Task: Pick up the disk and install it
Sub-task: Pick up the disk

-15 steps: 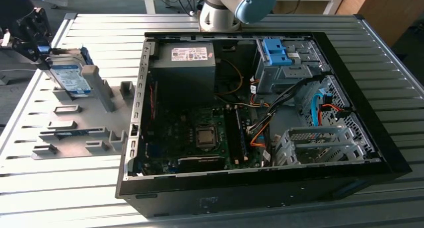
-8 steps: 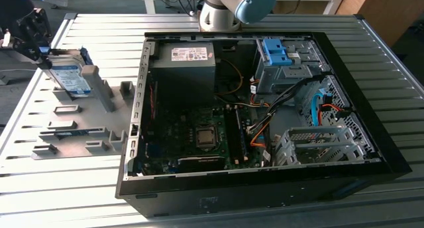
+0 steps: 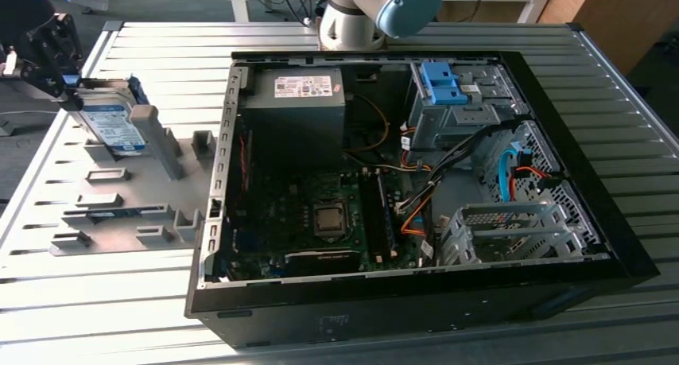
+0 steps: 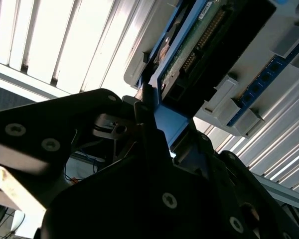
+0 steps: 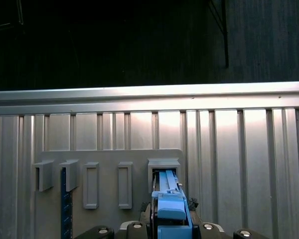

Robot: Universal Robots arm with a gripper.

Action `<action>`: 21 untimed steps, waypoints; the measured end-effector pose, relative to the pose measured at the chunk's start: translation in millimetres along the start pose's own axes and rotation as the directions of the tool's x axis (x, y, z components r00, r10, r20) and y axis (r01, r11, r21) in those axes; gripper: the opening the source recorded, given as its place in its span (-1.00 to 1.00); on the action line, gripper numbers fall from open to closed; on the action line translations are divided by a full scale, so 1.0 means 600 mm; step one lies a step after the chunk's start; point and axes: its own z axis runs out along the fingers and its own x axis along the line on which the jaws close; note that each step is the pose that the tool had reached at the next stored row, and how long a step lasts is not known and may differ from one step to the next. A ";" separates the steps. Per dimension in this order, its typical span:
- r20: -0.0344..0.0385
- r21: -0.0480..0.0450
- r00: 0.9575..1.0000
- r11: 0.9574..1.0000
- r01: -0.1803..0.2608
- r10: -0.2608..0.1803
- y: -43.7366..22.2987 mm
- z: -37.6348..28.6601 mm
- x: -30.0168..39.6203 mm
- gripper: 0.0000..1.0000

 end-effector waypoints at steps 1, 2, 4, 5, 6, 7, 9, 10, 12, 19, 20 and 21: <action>0.000 0.000 1.000 1.000 0.000 0.000 0.000 0.000 0.000 -0.26; 0.000 0.000 1.000 1.000 0.000 0.000 0.000 0.000 0.000 -0.26; 0.000 0.000 1.000 1.000 -0.001 0.001 0.000 0.000 0.000 -0.26; 0.000 0.000 1.000 1.000 -0.001 0.001 0.000 0.000 0.000 -0.26; 0.000 0.000 1.000 1.000 -0.001 0.001 0.000 0.000 0.000 -0.26; 0.000 0.000 1.000 1.000 -0.001 0.001 0.000 0.000 0.000 -0.26; 0.000 0.000 1.000 1.000 -0.002 0.002 0.000 0.000 0.000 -0.26; 0.000 0.000 1.000 1.000 -0.002 0.002 0.000 0.000 0.000 -0.26; 0.000 0.000 1.000 1.000 -0.002 0.002 0.000 -0.002 0.000 -0.26; 0.000 0.000 1.000 1.000 -0.002 0.002 0.000 -0.019 0.000 -0.26; 0.000 0.000 1.000 1.000 -0.002 0.002 0.000 -0.021 0.000 -0.26; 0.000 0.000 1.000 1.000 -0.002 0.002 0.001 -0.024 0.000 -0.26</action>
